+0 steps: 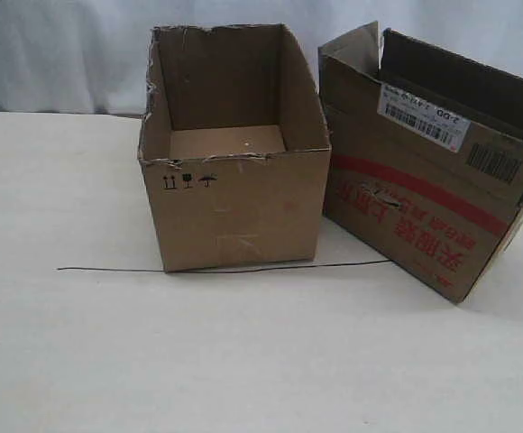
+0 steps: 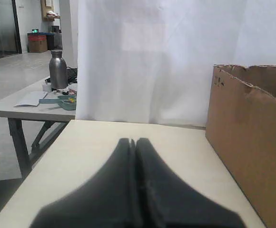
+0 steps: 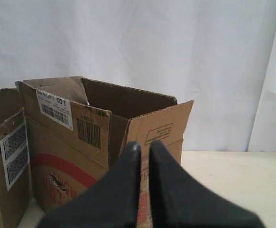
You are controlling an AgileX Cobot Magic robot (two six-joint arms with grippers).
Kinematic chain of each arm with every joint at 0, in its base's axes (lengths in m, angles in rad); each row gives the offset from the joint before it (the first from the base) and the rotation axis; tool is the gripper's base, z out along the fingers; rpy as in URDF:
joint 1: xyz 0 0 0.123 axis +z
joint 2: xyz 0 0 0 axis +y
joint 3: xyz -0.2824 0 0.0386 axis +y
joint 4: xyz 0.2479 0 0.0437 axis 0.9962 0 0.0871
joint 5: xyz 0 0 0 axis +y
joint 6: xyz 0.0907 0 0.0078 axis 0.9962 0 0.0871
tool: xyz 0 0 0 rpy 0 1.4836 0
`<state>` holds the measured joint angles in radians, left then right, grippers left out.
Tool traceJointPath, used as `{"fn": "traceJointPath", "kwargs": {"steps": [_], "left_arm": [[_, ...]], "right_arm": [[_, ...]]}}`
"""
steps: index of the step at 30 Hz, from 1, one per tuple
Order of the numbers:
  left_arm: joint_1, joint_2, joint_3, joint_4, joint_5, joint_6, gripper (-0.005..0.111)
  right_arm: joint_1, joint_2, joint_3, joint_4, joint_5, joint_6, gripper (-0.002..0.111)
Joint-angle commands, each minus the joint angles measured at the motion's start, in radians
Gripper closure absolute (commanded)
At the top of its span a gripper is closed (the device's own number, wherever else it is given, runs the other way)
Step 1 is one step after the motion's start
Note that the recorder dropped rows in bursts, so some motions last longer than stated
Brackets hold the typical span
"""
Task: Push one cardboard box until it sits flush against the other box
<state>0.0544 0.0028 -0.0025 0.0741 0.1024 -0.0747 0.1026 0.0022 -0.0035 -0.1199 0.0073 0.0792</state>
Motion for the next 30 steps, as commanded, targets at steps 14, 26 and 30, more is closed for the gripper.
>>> {"fn": "traceJointPath", "kwargs": {"steps": [14, 26, 30], "left_arm": [[-0.007, -0.003, 0.002, 0.092, -0.005, 0.049, 0.107], [-0.007, -0.003, 0.002, 0.145, -0.009, 0.040, 0.107], [-0.007, -0.003, 0.002, -0.050, -0.082, -0.087, 0.107]], "right_arm": [[-0.007, -0.002, 0.003, -0.001, -0.002, -0.006, 0.103], [-0.007, -0.002, 0.003, -0.001, -0.002, -0.006, 0.103], [-0.007, -0.002, 0.003, -0.001, -0.002, -0.006, 0.103]]}}
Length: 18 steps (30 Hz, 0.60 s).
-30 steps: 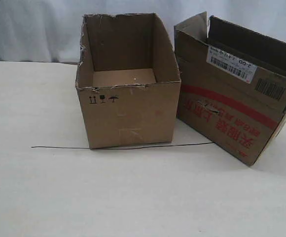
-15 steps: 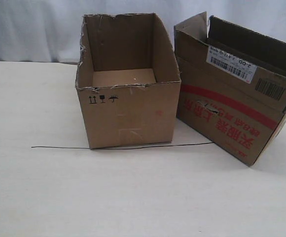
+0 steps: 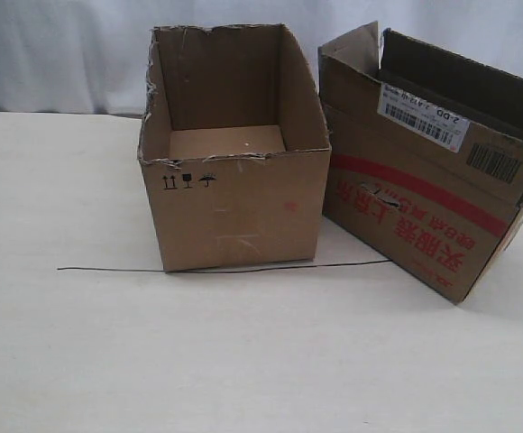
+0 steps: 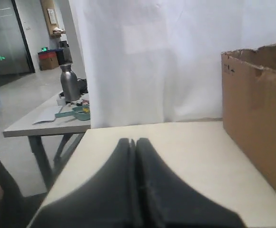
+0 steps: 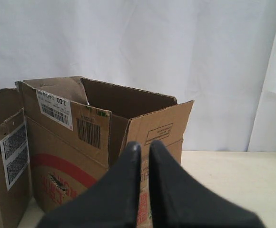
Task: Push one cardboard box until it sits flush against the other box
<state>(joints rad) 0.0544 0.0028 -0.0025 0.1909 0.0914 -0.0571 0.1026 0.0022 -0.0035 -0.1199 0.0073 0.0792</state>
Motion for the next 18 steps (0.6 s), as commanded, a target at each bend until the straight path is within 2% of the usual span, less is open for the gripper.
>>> {"fn": "traceJointPath", "kwargs": {"steps": [1, 3, 11, 14, 16, 18], "left_arm": [[-0.007, -0.003, 0.002, -0.215, -0.085, -0.120, 0.107], [-0.007, -0.003, 0.002, -0.278, -0.100, -0.128, 0.107], [-0.007, -0.003, 0.002, -0.268, -0.097, -0.122, 0.107], [-0.007, -0.003, 0.002, -0.172, -0.042, -0.059, 0.107], [-0.007, -0.003, 0.002, -0.084, 0.047, -0.046, 0.107], [-0.007, -0.003, 0.002, -0.075, 0.074, -0.046, 0.107]], "right_arm": [[-0.007, -0.002, 0.003, -0.001, -0.002, -0.006, 0.103], [-0.007, -0.002, 0.003, -0.001, -0.002, -0.006, 0.103], [-0.007, -0.002, 0.003, -0.001, -0.002, -0.006, 0.103], [-0.007, -0.002, 0.003, -0.001, -0.002, -0.006, 0.103], [-0.007, -0.002, 0.003, -0.001, -0.002, -0.006, 0.103], [-0.007, -0.002, 0.003, -0.001, -0.002, -0.006, 0.103]]}}
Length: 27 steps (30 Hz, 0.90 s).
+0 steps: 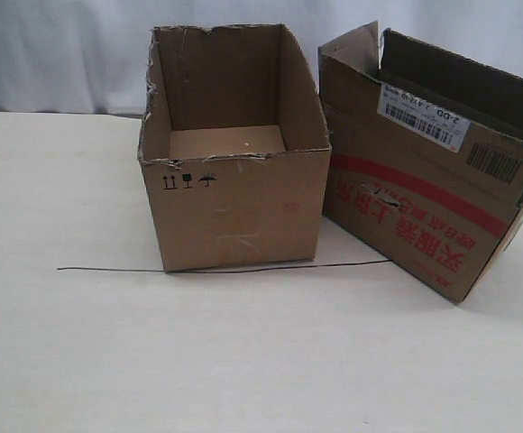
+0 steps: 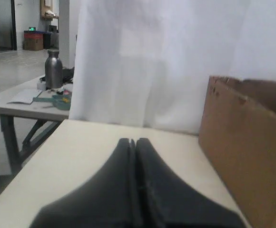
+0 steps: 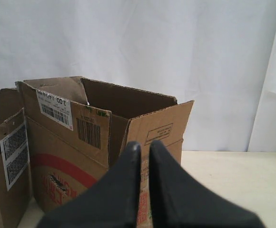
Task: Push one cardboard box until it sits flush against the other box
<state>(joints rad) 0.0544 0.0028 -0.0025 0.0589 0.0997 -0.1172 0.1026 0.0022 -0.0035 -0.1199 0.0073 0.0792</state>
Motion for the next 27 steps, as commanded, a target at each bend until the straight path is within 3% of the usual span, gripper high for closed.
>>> {"fn": "traceJointPath", "kwargs": {"steps": [1, 24, 27], "left_arm": [[-0.007, -0.003, 0.002, 0.054, 0.066, 0.012, 0.107], [-0.007, -0.003, 0.002, 0.061, 0.064, 0.012, 0.107], [-0.007, -0.003, 0.002, 0.061, 0.064, 0.012, 0.107]], "right_arm": [[-0.007, -0.002, 0.003, -0.001, -0.002, -0.006, 0.103], [-0.007, -0.002, 0.003, -0.001, -0.014, -0.006, 0.103], [-0.007, -0.002, 0.003, 0.155, -0.087, 0.102, 0.103]]}}
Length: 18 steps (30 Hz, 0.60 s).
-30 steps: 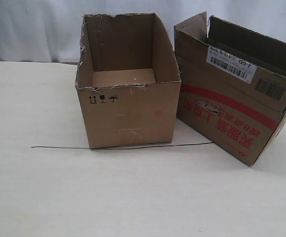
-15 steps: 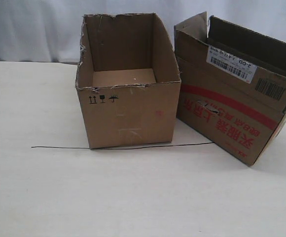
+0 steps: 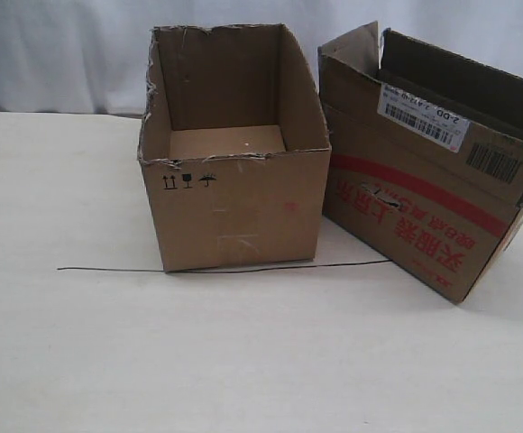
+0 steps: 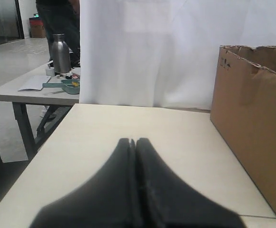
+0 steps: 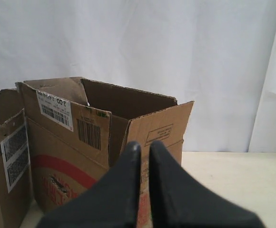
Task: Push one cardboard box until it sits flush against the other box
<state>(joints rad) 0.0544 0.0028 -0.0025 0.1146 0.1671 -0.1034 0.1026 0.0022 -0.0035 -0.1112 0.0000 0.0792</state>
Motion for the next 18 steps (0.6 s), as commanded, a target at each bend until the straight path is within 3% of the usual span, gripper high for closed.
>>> {"fn": "traceJointPath", "kwargs": {"steps": [1, 7, 18], "left_arm": [[-0.007, -0.003, 0.002, 0.005, -0.003, -0.002, 0.107], [-0.007, -0.003, 0.002, 0.005, -0.003, -0.002, 0.107], [-0.007, -0.003, 0.002, 0.005, -0.001, -0.002, 0.107]], "right_arm": [[-0.007, -0.002, 0.003, 0.232, -0.104, 0.156, 0.103], [-0.007, -0.002, 0.003, 0.695, -0.283, 0.205, 0.103], [-0.007, -0.002, -0.090, 0.712, -0.516, 0.162, 0.103]]}}
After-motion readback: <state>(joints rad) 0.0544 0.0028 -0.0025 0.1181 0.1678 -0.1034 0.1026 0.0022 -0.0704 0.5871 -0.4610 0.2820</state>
